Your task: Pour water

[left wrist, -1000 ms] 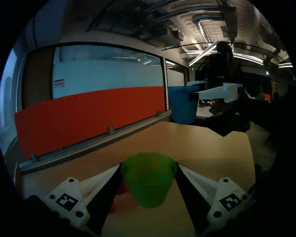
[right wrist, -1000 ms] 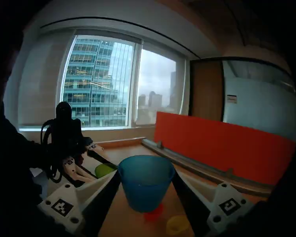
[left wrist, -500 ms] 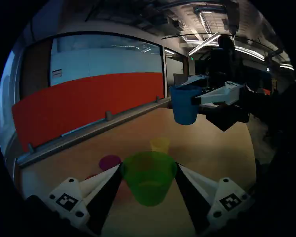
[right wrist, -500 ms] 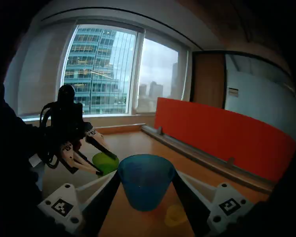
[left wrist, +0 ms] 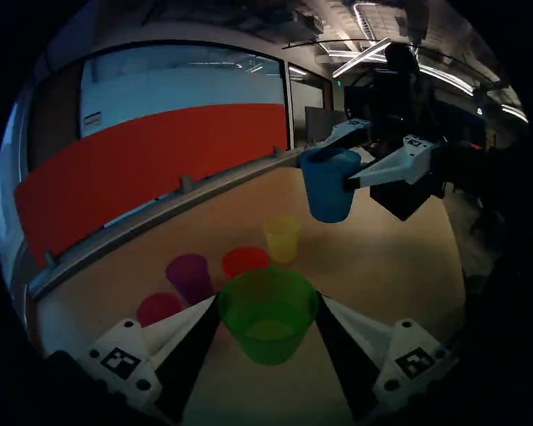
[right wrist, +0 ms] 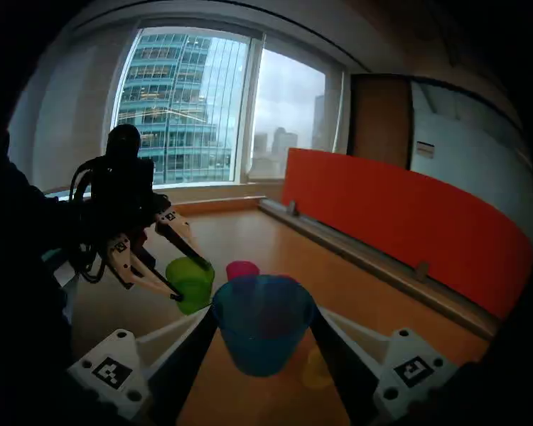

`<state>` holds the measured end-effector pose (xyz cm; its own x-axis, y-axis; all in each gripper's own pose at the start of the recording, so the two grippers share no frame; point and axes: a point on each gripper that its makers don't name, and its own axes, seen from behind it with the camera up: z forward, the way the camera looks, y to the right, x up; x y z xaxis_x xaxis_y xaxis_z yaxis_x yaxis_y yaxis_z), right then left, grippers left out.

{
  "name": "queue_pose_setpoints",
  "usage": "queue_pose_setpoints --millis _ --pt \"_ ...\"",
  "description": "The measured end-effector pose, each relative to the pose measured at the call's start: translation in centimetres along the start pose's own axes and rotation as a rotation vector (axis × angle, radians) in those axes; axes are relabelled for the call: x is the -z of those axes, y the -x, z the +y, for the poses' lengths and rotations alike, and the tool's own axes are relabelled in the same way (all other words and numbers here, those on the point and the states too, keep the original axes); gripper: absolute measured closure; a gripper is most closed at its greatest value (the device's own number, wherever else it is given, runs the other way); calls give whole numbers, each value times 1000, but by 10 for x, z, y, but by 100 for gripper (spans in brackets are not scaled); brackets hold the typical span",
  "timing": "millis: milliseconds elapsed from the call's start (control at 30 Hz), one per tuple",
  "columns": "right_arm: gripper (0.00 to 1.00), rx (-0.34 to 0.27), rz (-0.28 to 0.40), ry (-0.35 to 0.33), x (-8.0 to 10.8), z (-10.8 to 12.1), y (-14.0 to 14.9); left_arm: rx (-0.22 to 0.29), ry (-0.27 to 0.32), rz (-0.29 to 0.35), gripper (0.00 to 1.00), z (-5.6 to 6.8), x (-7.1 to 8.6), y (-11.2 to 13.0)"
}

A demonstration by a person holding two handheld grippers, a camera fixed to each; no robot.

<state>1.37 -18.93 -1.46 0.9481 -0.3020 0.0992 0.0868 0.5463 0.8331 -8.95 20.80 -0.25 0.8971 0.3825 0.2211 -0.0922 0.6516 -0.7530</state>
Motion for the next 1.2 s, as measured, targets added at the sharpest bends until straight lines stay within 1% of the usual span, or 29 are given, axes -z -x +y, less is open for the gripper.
queue_pose_setpoints --millis 300,633,767,967,1200 --pt "7 2 -75 -16 -9 -4 33 -7 5 -67 11 -1 -6 22" --pt "7 25 -154 -29 -19 -8 66 -12 21 -128 11 1 -15 44" --pt "7 29 -176 -33 -22 -9 75 -14 23 -143 11 1 -17 51" --pt "7 28 -222 -20 -26 -5 93 -9 23 -156 11 -1 -19 59" --pt "7 30 -254 -30 -30 -11 107 1 28 -164 11 -1 -22 67"
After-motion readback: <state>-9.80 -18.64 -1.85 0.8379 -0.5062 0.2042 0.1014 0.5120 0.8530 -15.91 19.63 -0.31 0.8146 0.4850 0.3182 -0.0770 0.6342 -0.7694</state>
